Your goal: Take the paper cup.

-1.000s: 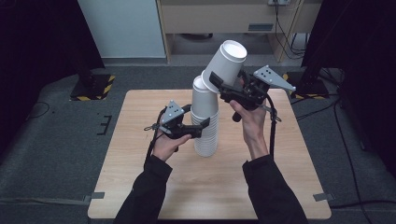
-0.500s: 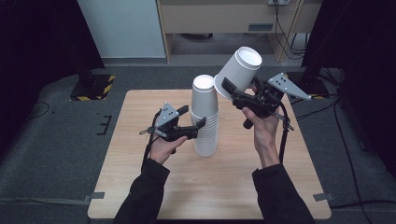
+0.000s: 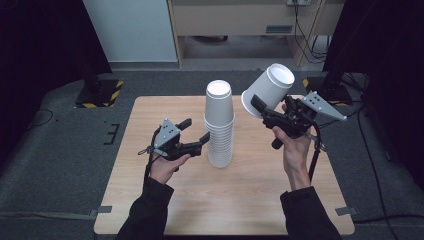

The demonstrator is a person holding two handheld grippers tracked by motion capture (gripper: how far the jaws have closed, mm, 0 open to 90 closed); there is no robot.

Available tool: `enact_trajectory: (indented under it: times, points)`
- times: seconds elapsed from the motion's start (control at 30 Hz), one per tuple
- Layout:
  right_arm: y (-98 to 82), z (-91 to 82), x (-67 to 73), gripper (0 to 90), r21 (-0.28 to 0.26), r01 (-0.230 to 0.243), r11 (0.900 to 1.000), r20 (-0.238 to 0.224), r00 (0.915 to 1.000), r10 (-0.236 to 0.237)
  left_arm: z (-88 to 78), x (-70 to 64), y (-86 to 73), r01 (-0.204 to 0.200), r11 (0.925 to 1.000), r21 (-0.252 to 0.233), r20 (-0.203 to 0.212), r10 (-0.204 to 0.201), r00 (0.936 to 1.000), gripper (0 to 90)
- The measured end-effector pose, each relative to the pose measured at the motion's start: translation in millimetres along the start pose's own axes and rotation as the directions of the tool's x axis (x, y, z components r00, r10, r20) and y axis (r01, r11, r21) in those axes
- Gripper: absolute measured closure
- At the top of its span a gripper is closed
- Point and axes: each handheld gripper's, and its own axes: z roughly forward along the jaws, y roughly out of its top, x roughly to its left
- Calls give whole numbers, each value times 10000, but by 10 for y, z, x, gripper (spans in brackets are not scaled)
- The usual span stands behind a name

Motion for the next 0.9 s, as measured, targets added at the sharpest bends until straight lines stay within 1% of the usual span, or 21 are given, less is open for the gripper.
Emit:
enact_trajectory:
  times: [0.03, 0.1, 0.23, 0.37, 0.43, 0.57, 0.7, 0.9]
  points:
    - [-28, -52, -37, 149, 41, -128, 9999, 72, 9999, 128, -24, -12, -15, -86, 10000, 33, -15, 86, 10000, 182]
    - [-50, -102, -67, 149, 55, -126, 9999, 158, 9998, 125, -44, -21, -32, -220, 9997, 96, -73, 221, 9997, 179]
    - [-96, -198, -120, 149, 23, -269, 9996, 283, 9992, 268, -79, -32, -77, -279, 9995, 140, -96, 280, 9996, 186]
    - [-156, -279, -165, 149, 107, -458, 9989, 405, 9982, 453, -112, -46, -134, -397, 9990, 207, -89, 399, 9992, 191]
    - [-195, -316, -185, 149, 123, -560, 9984, 438, 9975, 554, -126, -54, -160, -335, 9992, 199, -26, 335, 9994, 191]
    - [-270, -391, -207, 149, 183, -810, 9965, 471, 9957, 801, -142, -74, -199, -411, 9991, 105, -96, 412, 9991, 191]
    - [-319, -461, -225, 149, 179, -893, 9958, 549, 9946, 882, -137, -112, -246, -450, 9989, 145, -90, 452, 9989, 193]
    - [-390, -539, -237, 150, 153, -1134, 9934, 613, 9918, 1123, -119, -159, -330, -347, 9993, 171, 2, 347, 9994, 199]
